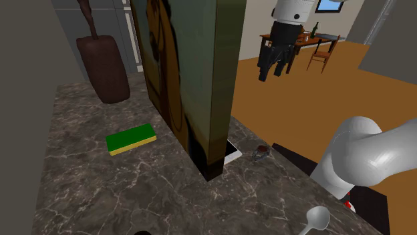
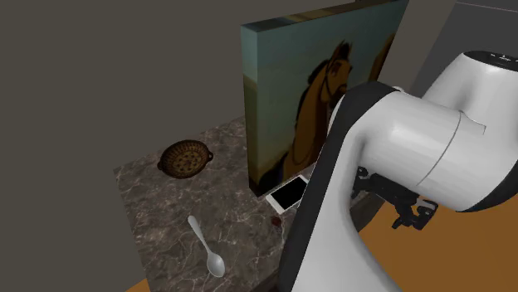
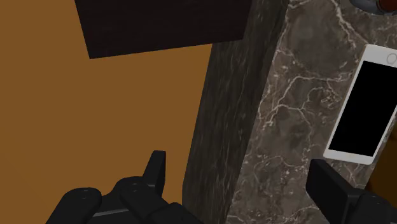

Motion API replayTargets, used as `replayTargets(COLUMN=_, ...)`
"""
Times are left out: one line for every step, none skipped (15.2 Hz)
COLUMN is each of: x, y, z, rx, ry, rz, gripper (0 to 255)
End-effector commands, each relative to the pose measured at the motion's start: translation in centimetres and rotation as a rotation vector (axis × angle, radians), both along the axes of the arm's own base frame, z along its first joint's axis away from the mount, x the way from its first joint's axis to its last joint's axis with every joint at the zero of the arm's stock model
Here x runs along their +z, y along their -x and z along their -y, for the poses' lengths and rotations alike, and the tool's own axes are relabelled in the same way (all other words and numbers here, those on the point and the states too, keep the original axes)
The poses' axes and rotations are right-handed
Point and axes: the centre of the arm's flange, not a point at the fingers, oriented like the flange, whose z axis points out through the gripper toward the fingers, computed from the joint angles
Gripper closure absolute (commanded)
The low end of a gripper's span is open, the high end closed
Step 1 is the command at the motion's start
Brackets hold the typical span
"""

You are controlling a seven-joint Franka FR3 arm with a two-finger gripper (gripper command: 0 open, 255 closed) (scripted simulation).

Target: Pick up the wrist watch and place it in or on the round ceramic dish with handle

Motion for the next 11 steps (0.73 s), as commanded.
replayTargets(x=0.0, y=0.0, z=0.0, rx=0.000, ry=0.000, rz=0.000, gripper=0)
replayTargets(x=-0.6, y=0.5, z=-1.1, rx=-0.003, ry=0.002, rz=-0.003, gripper=0)
replayTargets(x=-1.3, y=0.9, z=-2.2, rx=-0.007, ry=0.005, rz=-0.007, gripper=0)
replayTargets(x=-1.9, y=1.4, z=-3.2, rx=-0.010, ry=0.007, rz=-0.010, gripper=0)
replayTargets(x=-2.5, y=1.8, z=-4.3, rx=-0.014, ry=0.009, rz=-0.013, gripper=0)
replayTargets(x=-3.1, y=2.3, z=-5.4, rx=-0.017, ry=0.011, rz=-0.016, gripper=0)
replayTargets(x=-3.8, y=2.7, z=-6.5, rx=-0.021, ry=0.014, rz=-0.020, gripper=0)
replayTargets(x=-4.4, y=3.2, z=-7.6, rx=-0.024, ry=0.016, rz=-0.023, gripper=0)
replayTargets(x=-5.0, y=3.6, z=-8.6, rx=-0.028, ry=0.018, rz=-0.026, gripper=0)
replayTargets(x=-5.7, y=4.1, z=-9.7, rx=-0.031, ry=0.020, rz=-0.030, gripper=0)
replayTargets(x=-6.3, y=4.5, z=-10.8, rx=-0.035, ry=0.023, rz=-0.033, gripper=0)
